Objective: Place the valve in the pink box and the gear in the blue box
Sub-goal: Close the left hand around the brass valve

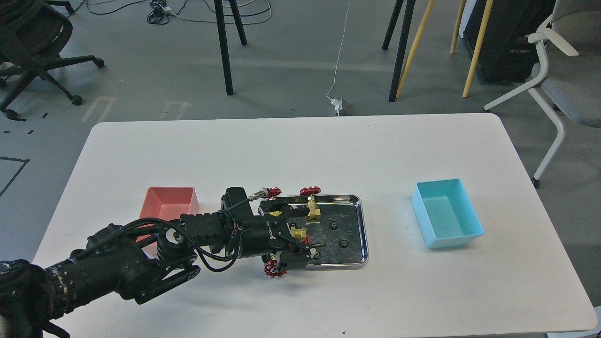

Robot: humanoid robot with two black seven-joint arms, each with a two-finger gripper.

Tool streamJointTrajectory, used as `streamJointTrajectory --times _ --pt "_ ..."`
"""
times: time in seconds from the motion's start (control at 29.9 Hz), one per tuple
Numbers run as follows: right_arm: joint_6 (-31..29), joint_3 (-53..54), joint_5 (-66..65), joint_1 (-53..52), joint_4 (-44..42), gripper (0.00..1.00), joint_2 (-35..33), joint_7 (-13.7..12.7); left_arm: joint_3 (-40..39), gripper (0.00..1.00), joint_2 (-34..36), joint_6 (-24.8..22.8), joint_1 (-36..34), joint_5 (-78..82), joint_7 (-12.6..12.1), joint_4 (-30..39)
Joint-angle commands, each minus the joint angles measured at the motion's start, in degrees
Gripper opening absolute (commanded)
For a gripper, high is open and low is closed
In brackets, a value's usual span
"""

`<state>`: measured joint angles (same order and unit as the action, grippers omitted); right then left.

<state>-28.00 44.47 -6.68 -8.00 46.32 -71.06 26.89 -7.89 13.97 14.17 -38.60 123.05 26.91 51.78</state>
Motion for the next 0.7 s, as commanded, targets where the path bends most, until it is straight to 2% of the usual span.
streamJointTrajectory --times 0.0,0.37,0.67 --pt "0.0 0.0 0.0 0.0 -0.1 0.99 -0.1 0.1 2.2 0.93 -0.4 0.0 -0.9 0.2 0.0 -2.1" --pt "0.0 -0.1 0.0 -1.0 -0.1 0.99 0.0 0.0 3.8 0.93 0.4 -0.9 -3.9 -0.2 0.0 -4.4" --pt "0.0 -0.1 -0.1 -1.1 -0.3 0.99 0.0 0.0 7.1 0.84 0.7 -0.8 -3.7 0.1 1.1 -4.2"
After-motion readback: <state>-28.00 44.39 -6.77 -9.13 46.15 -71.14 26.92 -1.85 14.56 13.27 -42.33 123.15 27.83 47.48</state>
